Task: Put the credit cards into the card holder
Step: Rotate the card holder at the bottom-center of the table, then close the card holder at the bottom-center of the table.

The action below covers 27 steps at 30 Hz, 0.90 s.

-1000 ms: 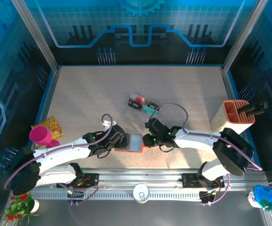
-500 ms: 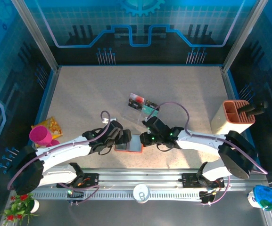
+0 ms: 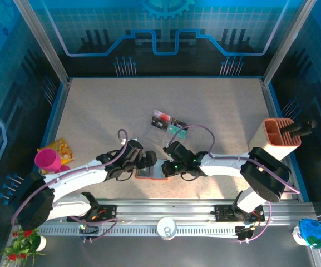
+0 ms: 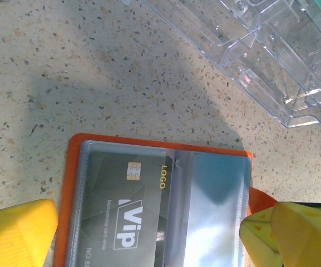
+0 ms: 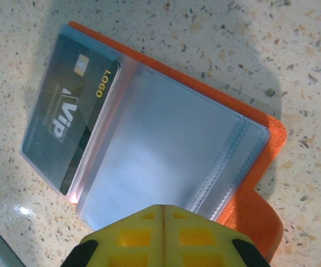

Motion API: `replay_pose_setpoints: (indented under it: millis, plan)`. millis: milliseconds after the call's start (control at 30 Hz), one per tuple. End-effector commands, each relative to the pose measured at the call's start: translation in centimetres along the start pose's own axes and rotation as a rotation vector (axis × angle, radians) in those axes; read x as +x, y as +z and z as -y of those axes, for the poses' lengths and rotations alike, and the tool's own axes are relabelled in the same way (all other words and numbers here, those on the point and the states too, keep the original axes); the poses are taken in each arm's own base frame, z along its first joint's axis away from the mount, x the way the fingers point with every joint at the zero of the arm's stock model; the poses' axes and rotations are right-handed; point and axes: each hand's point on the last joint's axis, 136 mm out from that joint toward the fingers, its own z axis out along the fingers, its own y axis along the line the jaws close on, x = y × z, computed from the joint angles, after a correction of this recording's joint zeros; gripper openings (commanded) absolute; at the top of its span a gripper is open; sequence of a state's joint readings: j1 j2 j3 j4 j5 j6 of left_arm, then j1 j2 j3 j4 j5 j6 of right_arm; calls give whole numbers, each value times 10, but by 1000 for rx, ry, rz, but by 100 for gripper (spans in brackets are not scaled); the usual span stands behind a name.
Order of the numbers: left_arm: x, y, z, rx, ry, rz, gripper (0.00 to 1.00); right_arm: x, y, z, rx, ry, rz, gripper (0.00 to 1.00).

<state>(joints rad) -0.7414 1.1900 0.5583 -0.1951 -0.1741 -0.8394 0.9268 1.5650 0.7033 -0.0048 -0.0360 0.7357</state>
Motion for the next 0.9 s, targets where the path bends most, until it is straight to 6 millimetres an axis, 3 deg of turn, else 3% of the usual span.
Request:
replay_pose_setpoints:
  millis: [0,333,867]
  plan:
    - [5,5,-7,-9,-19,-23,99,11,7,10,16,-7,-35,0]
    - [9,14,-16,-47,-10,-40,99,20,11,22,39,11,-64,0]
    - [14,34,-15,-73,22,-88,99,21,11,23,37,17,-67,0]
